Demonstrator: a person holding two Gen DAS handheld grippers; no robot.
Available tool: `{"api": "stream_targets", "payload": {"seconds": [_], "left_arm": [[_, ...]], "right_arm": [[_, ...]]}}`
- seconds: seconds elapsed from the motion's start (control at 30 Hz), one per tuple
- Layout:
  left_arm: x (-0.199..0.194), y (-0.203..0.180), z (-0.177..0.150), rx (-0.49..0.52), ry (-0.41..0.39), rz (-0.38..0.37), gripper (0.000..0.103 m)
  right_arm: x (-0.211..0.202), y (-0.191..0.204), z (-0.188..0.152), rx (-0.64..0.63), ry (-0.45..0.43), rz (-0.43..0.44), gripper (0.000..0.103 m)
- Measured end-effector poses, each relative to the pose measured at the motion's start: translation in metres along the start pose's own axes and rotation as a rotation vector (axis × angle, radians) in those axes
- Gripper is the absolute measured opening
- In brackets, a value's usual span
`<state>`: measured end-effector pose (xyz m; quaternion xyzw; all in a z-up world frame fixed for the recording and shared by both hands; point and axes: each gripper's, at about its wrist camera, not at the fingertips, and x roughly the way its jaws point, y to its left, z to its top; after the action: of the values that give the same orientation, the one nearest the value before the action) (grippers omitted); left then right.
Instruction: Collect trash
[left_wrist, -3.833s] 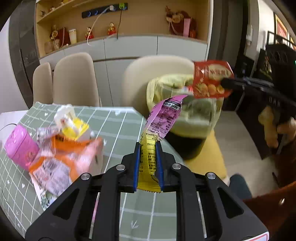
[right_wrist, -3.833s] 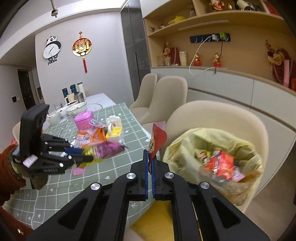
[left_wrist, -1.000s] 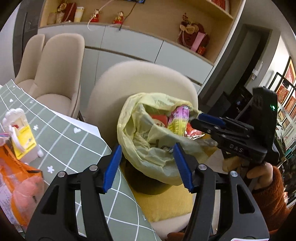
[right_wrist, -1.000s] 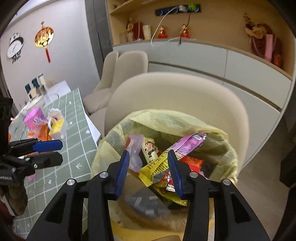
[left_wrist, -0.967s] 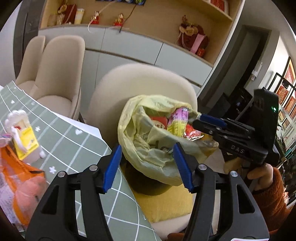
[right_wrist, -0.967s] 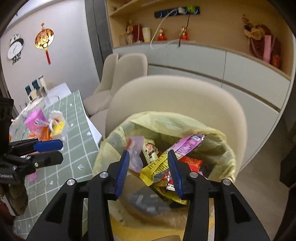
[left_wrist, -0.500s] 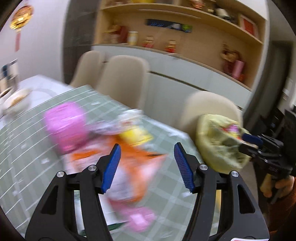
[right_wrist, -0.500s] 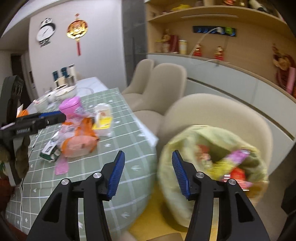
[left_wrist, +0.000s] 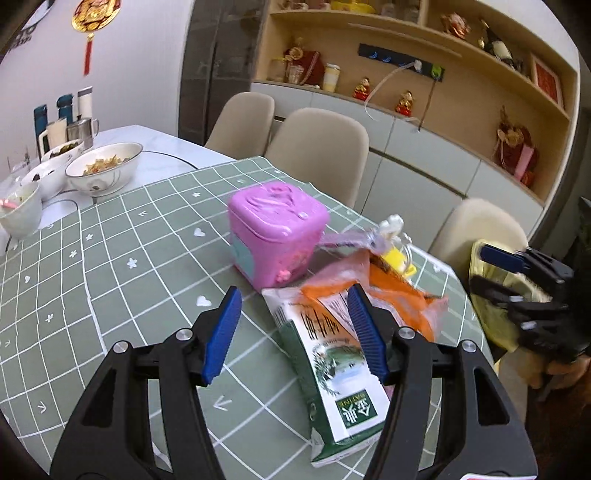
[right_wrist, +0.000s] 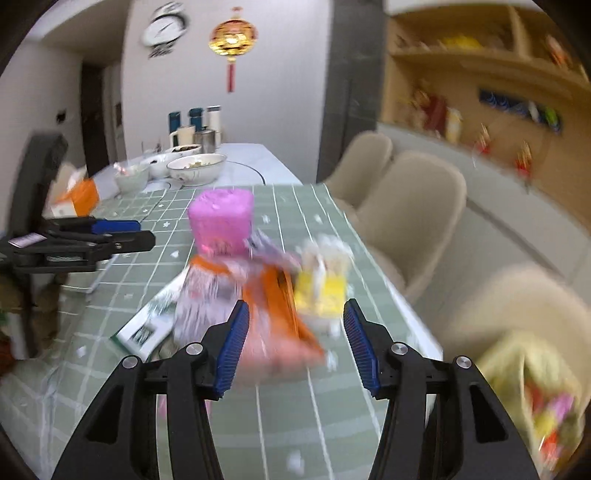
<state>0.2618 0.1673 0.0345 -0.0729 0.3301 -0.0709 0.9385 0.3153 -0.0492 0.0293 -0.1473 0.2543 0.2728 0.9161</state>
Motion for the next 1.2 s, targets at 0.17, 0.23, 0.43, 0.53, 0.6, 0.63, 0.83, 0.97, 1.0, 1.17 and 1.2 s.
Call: {"api": "stream_targets", "payload": {"seconds": [0.17,0.23,0.43,0.53,0.6,0.63,0.83,0.97,1.0,1.17,1.2], "left_arm": [[-0.001,0.022,0.01,-0.061,-0.003,0.03,0.057],[0.002,0.028,0.012,-0.083,0.006,0.029,0.057],[0.015,0.03,0.005,-0.089,0.052,0.02,0.057],[0.02,0.025,0.001,-0.084,0.069,0.017,0.057],[0.022,0.024,-0.002,-0.077,0.078,0.011,0.057],[0.023,0.021,-0.004,-0.07,0.083,0.004,0.057],[0.024,-0.001,-0.011,-0.023,0.105,-0.08,0.057],[0.033,-0.02,-0.015,-0.002,0.166,-0.158,0.057],[0.037,-0.027,-0.017,0.009,0.178,-0.163,0.057],[0.056,-0.04,-0.016,-0.004,0.197,-0.148,0.057],[0.059,-0.041,-0.014,-0.009,0.19,-0.143,0.057]], "right_arm": [[0.064,0.034,0.021,-0.148,0.04,-0.025,0.05],[0.092,0.043,0.022,-0.213,0.074,-0.081,0.05],[0.102,0.033,0.026,-0.154,0.094,-0.025,0.018],[0.074,0.03,0.021,-0.144,0.064,-0.017,0.015],[0.049,0.024,0.014,-0.108,0.052,-0.001,0.015],[0.038,0.02,0.01,-0.093,0.045,0.003,0.015],[-0.031,-0.01,-0.032,0.02,0.023,-0.027,0.015],[-0.056,-0.027,-0.06,0.083,0.017,-0.066,0.015],[-0.058,-0.029,-0.066,0.09,0.019,-0.07,0.015],[-0.056,-0.025,-0.098,0.11,0.072,-0.027,0.015],[-0.055,-0.021,-0.101,0.107,0.08,-0.017,0.015]]}}
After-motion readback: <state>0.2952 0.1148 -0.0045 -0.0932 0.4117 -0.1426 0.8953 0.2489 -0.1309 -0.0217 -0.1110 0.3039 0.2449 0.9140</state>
